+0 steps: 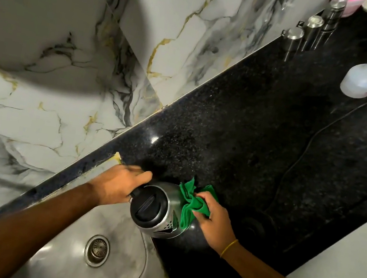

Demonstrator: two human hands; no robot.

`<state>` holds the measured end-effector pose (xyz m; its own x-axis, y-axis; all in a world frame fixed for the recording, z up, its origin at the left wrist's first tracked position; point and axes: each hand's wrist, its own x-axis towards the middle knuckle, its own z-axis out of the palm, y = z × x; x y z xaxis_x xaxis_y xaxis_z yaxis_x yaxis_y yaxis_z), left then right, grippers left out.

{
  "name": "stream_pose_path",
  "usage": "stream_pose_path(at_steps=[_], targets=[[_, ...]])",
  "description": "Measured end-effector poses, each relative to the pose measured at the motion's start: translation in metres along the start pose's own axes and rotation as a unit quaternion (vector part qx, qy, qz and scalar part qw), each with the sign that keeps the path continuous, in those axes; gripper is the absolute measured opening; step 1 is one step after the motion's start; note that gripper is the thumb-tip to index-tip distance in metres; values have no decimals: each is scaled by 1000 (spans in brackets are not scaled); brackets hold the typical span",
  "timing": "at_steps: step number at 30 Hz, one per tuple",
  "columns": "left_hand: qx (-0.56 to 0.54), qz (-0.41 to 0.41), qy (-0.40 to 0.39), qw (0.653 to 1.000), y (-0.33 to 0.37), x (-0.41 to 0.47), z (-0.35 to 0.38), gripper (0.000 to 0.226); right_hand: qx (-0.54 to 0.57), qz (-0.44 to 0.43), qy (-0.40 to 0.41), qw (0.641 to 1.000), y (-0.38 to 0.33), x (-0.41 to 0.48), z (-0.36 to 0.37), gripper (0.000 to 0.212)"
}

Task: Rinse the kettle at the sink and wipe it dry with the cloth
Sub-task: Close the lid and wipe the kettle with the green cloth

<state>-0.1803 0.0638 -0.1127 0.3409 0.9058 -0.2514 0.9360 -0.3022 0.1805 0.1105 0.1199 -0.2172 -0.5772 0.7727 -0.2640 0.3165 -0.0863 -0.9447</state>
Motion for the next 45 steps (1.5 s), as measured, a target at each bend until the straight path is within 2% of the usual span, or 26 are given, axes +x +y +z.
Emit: stream_pose_path(at_steps=[5,11,13,17,21,24,28,32,36,41,45], targets=[[-6,-6,-6,1000,-1,0,0,17,-47,56,14,997,-15,36,13,13],[-6,-5,-22,1000,-5,0,1,16,-93,99,-27,990,-41,76,29,12],[-19,-17,-17,1000,-5,0,1,21,-95,92,-56,990,-50,83,32,13],[-37,-70,12,997,-1,2,5,45,-78,50,-108,990,-76,83,37,13],[-118,-141,59,981,2,-3,10,48,-23,-16,-150,988,-91,68,32,16],[-157,-179,76,968,2,-6,15,49,27,-44,-183,982,-86,53,19,28],[-157,-189,61,967,1,-6,16,57,28,-9,-164,986,-61,55,3,26],[-143,-205,63,966,-1,-9,21,55,-63,43,-168,983,-44,75,2,28],[-151,-200,61,966,-4,-9,23,66,-124,50,-195,972,-52,94,22,19],[-155,-211,66,963,-5,-10,27,73,-95,16,-220,971,-81,97,33,21],[-170,-217,60,959,-4,-11,26,73,-44,-56,-227,971,-94,75,23,25]])
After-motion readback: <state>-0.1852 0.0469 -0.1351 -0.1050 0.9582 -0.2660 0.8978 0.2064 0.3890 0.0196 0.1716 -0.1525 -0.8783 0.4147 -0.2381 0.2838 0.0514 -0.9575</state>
